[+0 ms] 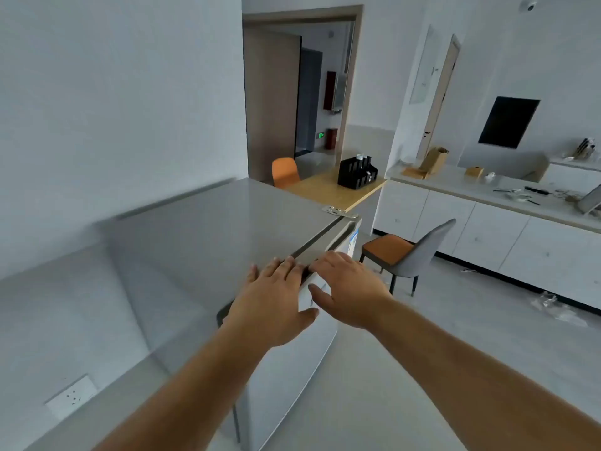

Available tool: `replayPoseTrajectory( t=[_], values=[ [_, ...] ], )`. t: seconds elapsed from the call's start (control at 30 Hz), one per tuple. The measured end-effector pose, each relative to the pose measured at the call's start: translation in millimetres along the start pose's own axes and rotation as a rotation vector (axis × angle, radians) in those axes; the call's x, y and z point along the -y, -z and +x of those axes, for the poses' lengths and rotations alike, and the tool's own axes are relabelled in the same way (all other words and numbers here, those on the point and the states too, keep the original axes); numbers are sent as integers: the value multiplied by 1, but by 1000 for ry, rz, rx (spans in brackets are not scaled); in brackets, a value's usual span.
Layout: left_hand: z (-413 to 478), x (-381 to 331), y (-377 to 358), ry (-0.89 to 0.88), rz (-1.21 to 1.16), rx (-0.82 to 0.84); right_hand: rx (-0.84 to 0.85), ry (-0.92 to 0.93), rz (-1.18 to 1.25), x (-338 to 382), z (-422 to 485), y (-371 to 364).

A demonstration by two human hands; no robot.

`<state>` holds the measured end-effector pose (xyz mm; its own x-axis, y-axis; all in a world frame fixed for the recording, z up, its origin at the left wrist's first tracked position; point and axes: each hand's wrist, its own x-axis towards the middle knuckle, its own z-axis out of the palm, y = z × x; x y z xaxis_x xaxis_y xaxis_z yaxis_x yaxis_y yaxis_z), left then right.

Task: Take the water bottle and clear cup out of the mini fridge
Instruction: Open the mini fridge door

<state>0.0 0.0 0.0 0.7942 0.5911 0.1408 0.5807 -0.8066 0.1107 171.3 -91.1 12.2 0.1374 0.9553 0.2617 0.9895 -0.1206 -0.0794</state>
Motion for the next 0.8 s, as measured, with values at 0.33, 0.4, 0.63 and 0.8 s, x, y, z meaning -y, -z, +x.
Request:
replayPoseTrajectory(
  t=[0.33, 0.4, 0.63, 0.8],
  values=[
    [4, 1, -3, -38, 63, 11, -41, 71, 7, -6, 4, -6],
    [4, 0, -3, -41, 58, 26, -27, 90, 8, -6, 5, -5],
    [5, 2, 2, -59, 35, 61, 29, 94, 33, -6, 9, 0],
    [2, 2, 1, -71, 25, 44, 38, 100, 35, -7, 10, 2]
  ],
)
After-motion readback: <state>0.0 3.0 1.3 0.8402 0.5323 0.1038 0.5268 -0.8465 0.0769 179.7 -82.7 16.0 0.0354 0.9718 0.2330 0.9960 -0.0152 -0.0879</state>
